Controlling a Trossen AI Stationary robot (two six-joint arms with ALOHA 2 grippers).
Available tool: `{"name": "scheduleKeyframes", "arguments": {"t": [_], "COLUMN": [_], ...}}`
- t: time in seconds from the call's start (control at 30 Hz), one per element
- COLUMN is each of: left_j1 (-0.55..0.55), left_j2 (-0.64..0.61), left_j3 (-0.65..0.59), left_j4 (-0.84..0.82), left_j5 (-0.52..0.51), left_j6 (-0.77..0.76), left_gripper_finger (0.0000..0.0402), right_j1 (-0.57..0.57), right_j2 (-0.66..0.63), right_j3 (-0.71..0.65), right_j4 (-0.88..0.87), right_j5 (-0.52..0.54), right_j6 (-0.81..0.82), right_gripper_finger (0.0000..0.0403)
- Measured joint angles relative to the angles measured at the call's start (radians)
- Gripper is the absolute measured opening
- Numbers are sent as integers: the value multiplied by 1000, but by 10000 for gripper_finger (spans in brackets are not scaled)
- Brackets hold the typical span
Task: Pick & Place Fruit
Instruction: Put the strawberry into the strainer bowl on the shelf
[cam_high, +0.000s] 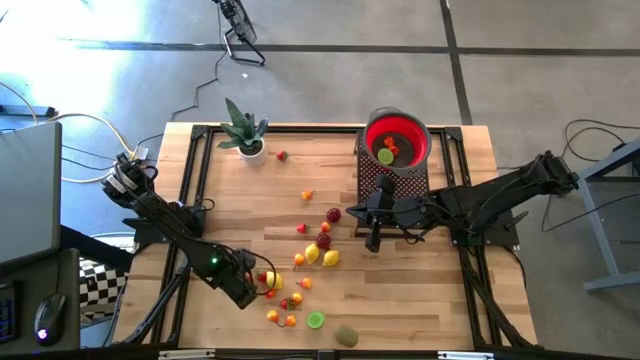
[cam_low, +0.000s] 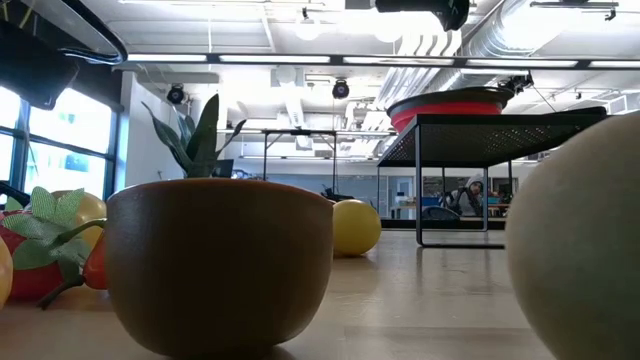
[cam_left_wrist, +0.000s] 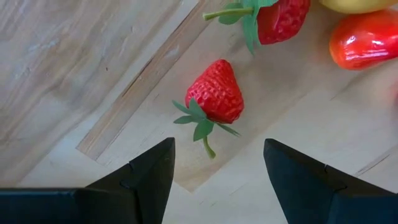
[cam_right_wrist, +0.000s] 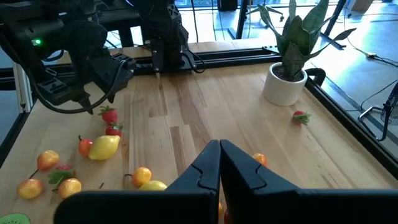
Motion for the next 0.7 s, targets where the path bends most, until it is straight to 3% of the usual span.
{"name": "scheduleKeyframes", "arguments": {"t": [0.7], "left_j1": [0], "left_j2": [6], "left_j3": [-14], "left_j4": [4], "left_j5": [15], "left_j6": [21], "left_gripper_finger": [241], "right_j1": [0], "right_j2": [0], "right_j3": [0], "right_j4": [0], "right_j5": [0], "right_j6": [0], "right_gripper_finger": [3]}}
